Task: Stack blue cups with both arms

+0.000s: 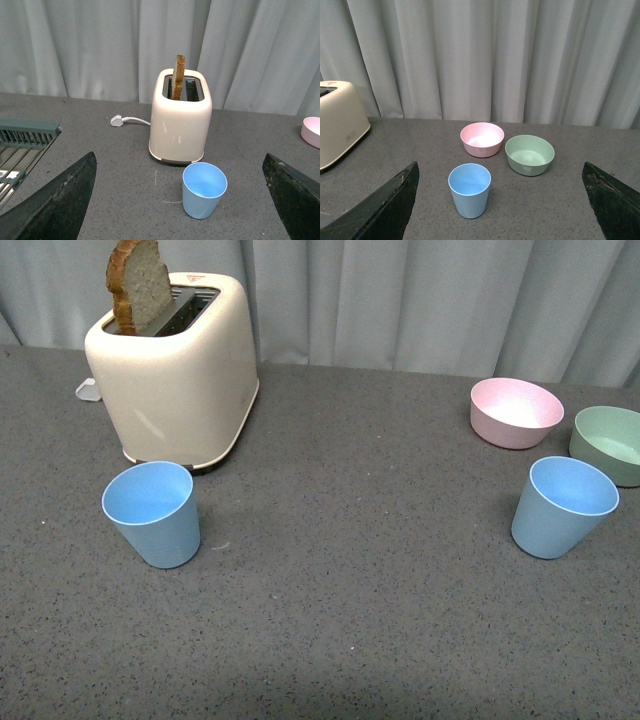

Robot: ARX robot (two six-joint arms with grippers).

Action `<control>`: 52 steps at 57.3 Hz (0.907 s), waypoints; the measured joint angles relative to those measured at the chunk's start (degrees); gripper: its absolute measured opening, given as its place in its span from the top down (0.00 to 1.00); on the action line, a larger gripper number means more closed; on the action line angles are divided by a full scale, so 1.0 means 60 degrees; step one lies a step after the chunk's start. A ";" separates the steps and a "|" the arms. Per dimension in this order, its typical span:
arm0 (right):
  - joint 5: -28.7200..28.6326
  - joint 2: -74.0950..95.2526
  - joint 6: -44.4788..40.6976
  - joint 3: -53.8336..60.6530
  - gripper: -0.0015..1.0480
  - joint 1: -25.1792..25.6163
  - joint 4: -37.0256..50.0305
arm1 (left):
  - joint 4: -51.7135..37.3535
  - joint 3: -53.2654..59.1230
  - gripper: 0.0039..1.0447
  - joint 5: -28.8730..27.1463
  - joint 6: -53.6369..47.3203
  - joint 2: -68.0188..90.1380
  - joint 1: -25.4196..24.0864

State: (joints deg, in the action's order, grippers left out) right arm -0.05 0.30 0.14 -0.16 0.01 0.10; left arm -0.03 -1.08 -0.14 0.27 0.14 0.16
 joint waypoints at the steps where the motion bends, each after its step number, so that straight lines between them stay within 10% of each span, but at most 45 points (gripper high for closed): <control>1: 0.0000 0.0000 0.0000 0.0000 0.09 0.0000 0.0000 | 0.0000 0.0000 0.06 0.0000 0.0000 0.0000 0.0000; 52: 0.0000 0.0000 0.0000 0.0000 0.09 0.0000 0.0000 | 0.0000 0.0000 0.06 0.0000 0.0000 0.0000 0.0000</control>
State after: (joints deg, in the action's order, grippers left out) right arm -0.05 0.30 0.14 -0.16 0.01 0.10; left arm -0.03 -1.08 -0.14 0.27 0.14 0.16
